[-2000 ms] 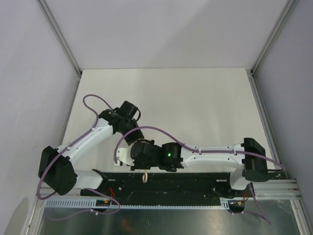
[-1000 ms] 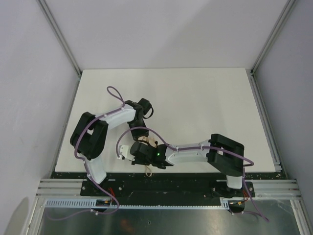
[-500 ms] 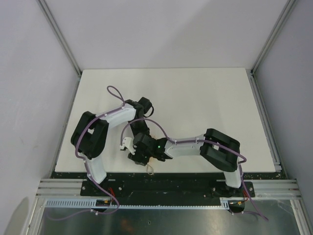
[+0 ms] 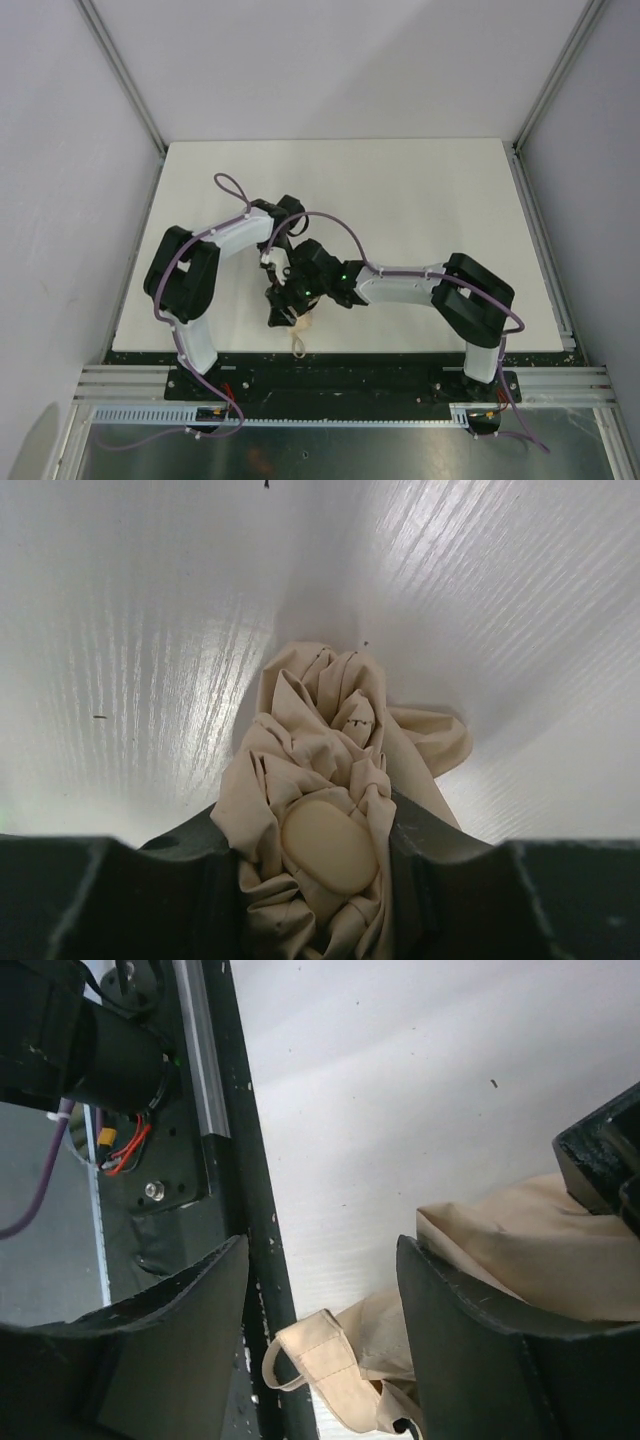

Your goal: Put away the umbrella

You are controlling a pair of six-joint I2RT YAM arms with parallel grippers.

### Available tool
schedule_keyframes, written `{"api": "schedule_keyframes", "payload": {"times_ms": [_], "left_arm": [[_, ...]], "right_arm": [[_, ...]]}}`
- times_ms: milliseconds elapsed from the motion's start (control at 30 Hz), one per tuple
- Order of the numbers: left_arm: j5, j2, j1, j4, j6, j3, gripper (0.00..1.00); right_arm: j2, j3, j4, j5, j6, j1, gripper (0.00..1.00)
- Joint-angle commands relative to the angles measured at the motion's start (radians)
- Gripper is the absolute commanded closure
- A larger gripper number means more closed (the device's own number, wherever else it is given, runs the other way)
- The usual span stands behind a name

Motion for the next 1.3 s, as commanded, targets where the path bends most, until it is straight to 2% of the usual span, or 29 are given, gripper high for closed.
{"api": "schedule_keyframes", "payload": {"times_ms": [0, 133, 400, 533, 633, 800, 900, 933, 1033, 1100, 1200, 1267], "left_arm": [[0.005, -0.008, -0.003, -0.042, 0.045, 0.03, 1.0], [0.005, -0.004, -0.002, -0.036, 0.041, 0.03, 1.0], [0.038, 0.0, -0.002, -0.029, 0.037, 0.045, 1.0], [0.047, -0.021, -0.002, -0.023, 0.032, 0.042, 1.0], [0.077, -0.028, 0.003, -0.021, 0.022, 0.035, 1.0], [0.084, -0.018, 0.006, -0.016, 0.029, 0.044, 1.0], [0.014, -0.036, 0.008, 0.007, 0.049, 0.049, 0.98], [-0.019, -0.052, 0.009, 0.02, 0.052, 0.044, 0.91], [-0.073, -0.096, 0.018, 0.075, 0.069, 0.026, 0.47], [-0.094, -0.133, 0.025, 0.111, 0.075, 0.013, 0.23], [-0.111, -0.194, 0.037, 0.143, 0.092, 0.011, 0.05], [-0.101, -0.239, 0.052, 0.152, 0.108, 0.012, 0.02]], "right_arm": [[-0.088, 0.005, 0.137, -0.067, 0.092, -0.033, 0.34], [-0.194, 0.005, 0.094, -0.018, 0.108, -0.01, 0.33], [-0.387, -0.014, -0.167, 0.464, 0.156, 0.151, 0.25], [-0.361, -0.043, -0.217, 0.729, 0.148, 0.237, 0.25], [-0.3, -0.045, -0.215, 0.921, 0.122, 0.309, 0.29], [-0.224, -0.045, -0.18, 0.999, 0.121, 0.364, 0.37], [-0.26, -0.048, -0.238, 1.03, 0.179, 0.368, 0.37], [-0.288, -0.055, -0.259, 1.039, 0.198, 0.367, 0.36], [-0.395, -0.09, -0.309, 1.05, 0.227, 0.357, 0.35], [-0.467, -0.116, -0.348, 1.04, 0.254, 0.33, 0.35], [-0.576, -0.166, -0.401, 1.012, 0.291, 0.257, 0.35], [-0.648, -0.197, -0.433, 0.996, 0.303, 0.208, 0.35]]}}
